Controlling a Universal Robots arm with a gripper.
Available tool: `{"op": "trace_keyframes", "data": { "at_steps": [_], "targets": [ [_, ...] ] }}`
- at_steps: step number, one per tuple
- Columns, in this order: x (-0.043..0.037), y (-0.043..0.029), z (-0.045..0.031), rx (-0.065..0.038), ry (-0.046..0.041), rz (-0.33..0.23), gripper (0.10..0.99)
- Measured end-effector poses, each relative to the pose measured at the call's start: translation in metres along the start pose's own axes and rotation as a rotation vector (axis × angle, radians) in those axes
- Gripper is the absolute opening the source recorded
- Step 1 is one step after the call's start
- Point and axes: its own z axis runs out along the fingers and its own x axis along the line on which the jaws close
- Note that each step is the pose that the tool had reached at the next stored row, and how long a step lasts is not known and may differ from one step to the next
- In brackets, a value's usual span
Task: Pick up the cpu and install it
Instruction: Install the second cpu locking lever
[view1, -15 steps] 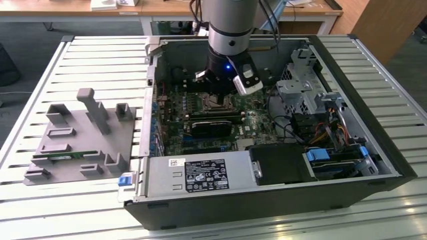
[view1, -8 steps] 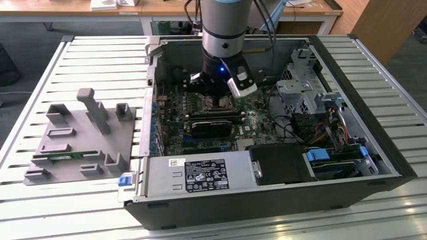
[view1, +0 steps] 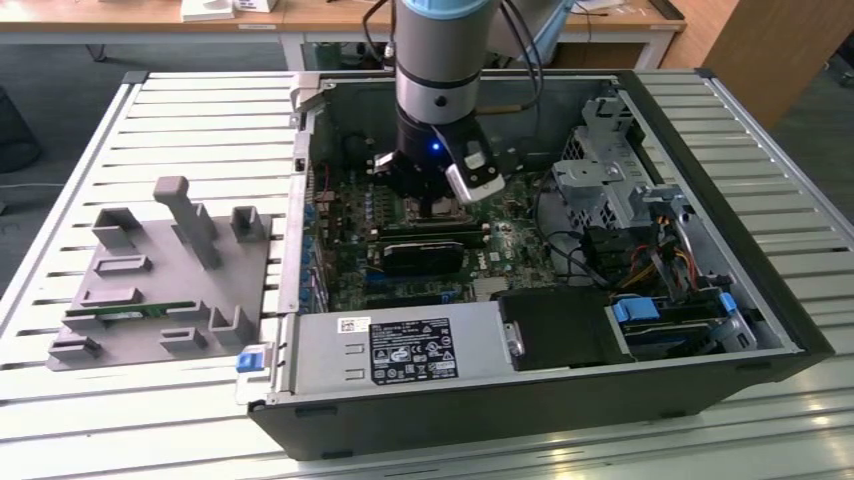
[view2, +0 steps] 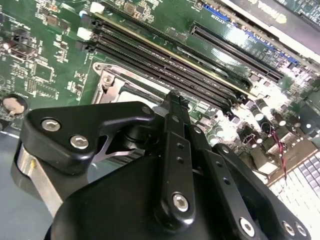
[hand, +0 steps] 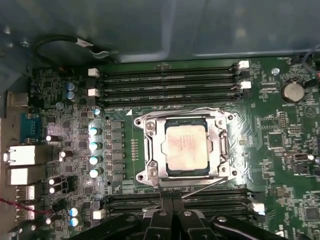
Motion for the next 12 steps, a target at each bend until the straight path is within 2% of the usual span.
{"op": "trace_keyframes", "data": {
  "at_steps": [10, 11, 12],
  "targets": [
    [0.0005, -0.0019, 0.0177, -0.001, 0.0001, 0.000, 0.106],
    [0.0008, -0.0022, 0.0183, -0.007, 0.0007, 0.000, 0.106],
    [0.0008, -0.0034, 0.0184, -0.019, 0.0013, 0.000, 0.106]
  ]
}}
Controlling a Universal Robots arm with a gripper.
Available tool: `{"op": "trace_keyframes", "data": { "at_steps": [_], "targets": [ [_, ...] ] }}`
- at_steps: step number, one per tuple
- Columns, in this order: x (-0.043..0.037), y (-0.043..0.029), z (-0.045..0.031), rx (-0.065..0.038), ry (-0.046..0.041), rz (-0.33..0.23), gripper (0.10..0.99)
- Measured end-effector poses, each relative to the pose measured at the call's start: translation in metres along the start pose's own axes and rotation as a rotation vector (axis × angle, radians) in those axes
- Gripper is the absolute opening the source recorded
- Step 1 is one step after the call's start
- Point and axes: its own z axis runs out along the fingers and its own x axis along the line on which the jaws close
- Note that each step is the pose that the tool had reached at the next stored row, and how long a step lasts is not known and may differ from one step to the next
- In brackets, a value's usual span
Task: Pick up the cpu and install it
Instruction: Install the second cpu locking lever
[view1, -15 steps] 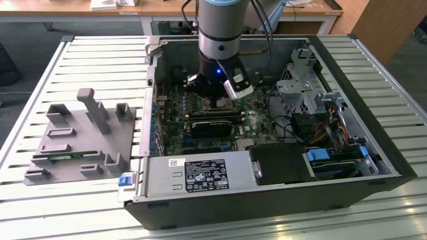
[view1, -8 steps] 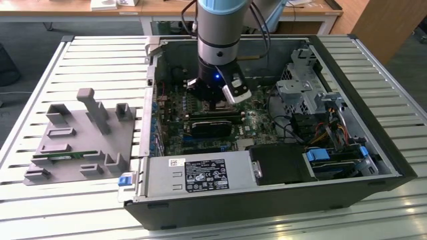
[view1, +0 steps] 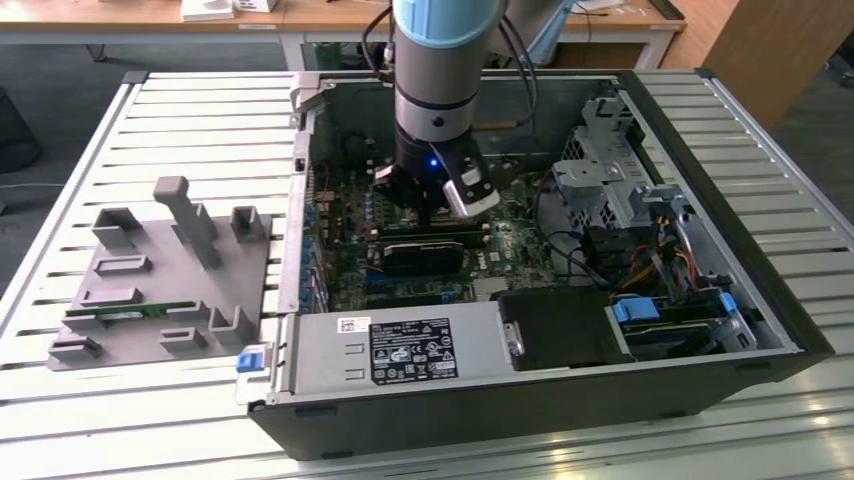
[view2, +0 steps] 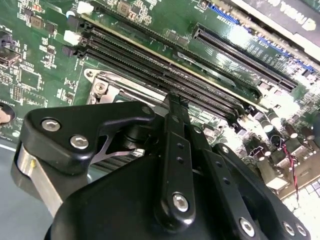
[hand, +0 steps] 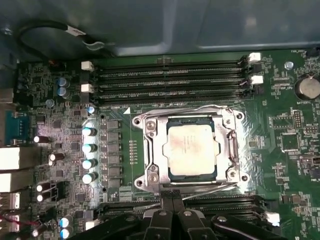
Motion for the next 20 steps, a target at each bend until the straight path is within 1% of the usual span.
{"op": "trace_keyframes", "data": {
  "at_steps": [1, 2, 4, 6, 9, 15, 18, 20],
  "targets": [
    [-0.0001, -0.0013, -0.0001, -0.006, 0.0004, 0.000, 0.106],
    [-0.0003, -0.0053, -0.0006, -0.010, 0.0007, 0.000, 0.106],
    [-0.0004, -0.0092, -0.0010, -0.011, 0.0007, 0.000, 0.106],
    [0.0011, -0.0116, -0.0013, -0.014, 0.0008, 0.000, 0.106],
    [0.0056, -0.0124, -0.0014, -0.024, 0.0017, 0.000, 0.106],
    [0.0140, -0.0132, -0.0003, -0.049, 0.0034, 0.000, 0.106],
    [0.0162, -0.0136, 0.0021, -0.063, 0.0043, 0.000, 0.106],
    [0.0169, -0.0139, 0.0037, -0.075, 0.0053, 0.000, 0.106]
  ]
}}
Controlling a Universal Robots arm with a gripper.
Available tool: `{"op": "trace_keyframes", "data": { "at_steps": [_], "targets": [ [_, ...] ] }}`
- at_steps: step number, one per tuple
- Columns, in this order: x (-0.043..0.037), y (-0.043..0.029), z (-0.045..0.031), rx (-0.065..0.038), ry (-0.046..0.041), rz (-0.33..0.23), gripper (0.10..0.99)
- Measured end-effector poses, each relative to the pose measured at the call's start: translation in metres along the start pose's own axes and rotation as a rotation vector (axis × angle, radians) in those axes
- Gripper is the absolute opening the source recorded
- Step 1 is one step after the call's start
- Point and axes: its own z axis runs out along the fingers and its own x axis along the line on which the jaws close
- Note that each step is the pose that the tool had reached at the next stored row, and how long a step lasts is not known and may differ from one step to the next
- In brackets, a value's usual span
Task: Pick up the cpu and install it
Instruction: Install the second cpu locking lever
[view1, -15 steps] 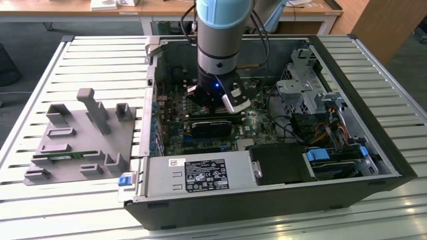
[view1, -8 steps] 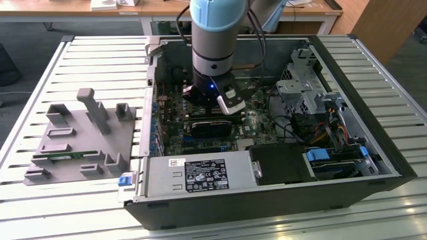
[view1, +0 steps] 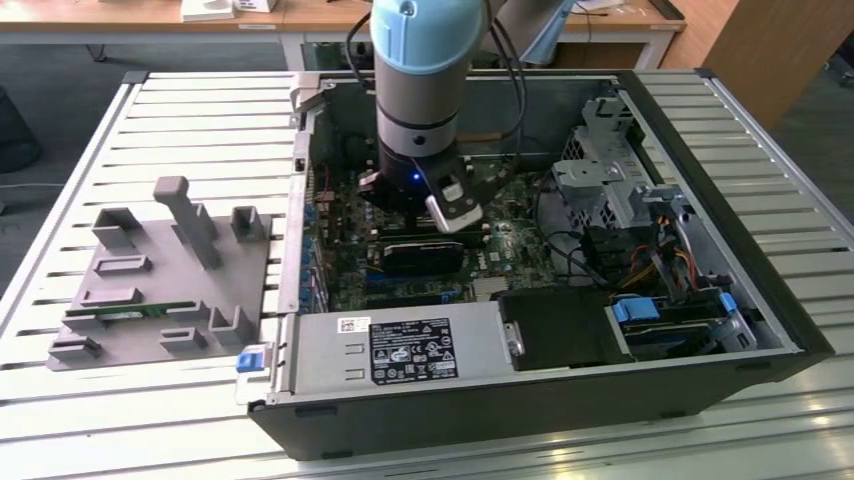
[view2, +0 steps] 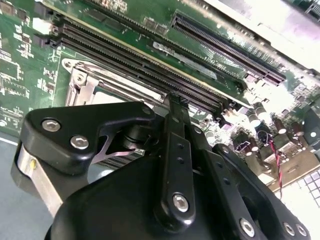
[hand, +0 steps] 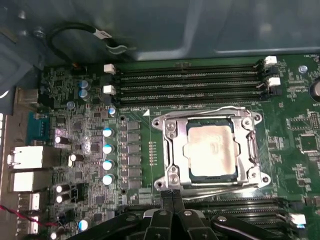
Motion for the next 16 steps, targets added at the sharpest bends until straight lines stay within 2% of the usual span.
{"op": "trace_keyframes", "data": {
  "at_steps": [5, 16],
  "targets": [
    [0.0000, -0.0010, 0.0035, -0.028, 0.0017, 0.000, 0.106],
    [0.0009, -0.0020, 0.0080, -0.042, 0.0026, 0.000, 0.106]
  ]
}}
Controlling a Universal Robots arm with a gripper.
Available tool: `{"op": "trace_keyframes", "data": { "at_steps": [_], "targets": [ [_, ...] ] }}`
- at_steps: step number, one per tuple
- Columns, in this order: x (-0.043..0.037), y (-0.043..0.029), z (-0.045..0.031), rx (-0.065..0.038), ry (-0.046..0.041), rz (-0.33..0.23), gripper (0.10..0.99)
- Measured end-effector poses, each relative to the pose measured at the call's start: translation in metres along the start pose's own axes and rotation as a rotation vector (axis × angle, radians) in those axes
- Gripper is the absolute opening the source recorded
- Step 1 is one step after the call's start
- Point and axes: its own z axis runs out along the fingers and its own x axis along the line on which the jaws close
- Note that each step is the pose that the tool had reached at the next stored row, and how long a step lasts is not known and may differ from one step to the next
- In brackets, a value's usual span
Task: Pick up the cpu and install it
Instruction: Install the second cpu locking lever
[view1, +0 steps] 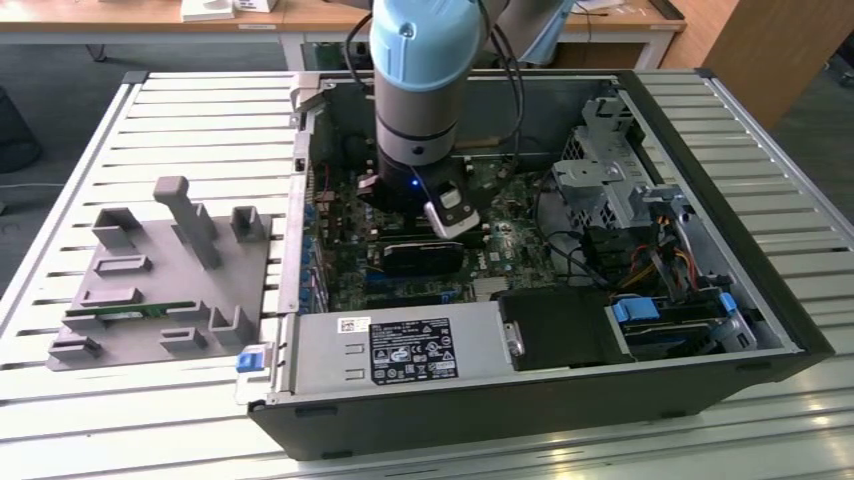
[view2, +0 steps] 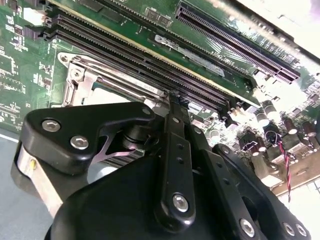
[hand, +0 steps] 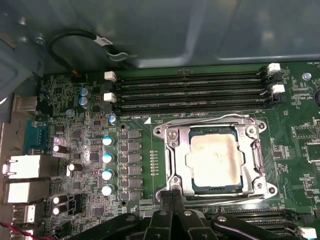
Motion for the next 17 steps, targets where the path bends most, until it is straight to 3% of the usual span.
{"op": "trace_keyframes", "data": {
  "at_steps": [11, 17],
  "targets": [
    [0.0053, -0.0015, 0.0042, -0.005, 0.0007, 0.000, 0.106],
    [0.0053, -0.0007, 0.0006, -0.005, -0.0008, 0.000, 0.106]
  ]
}}
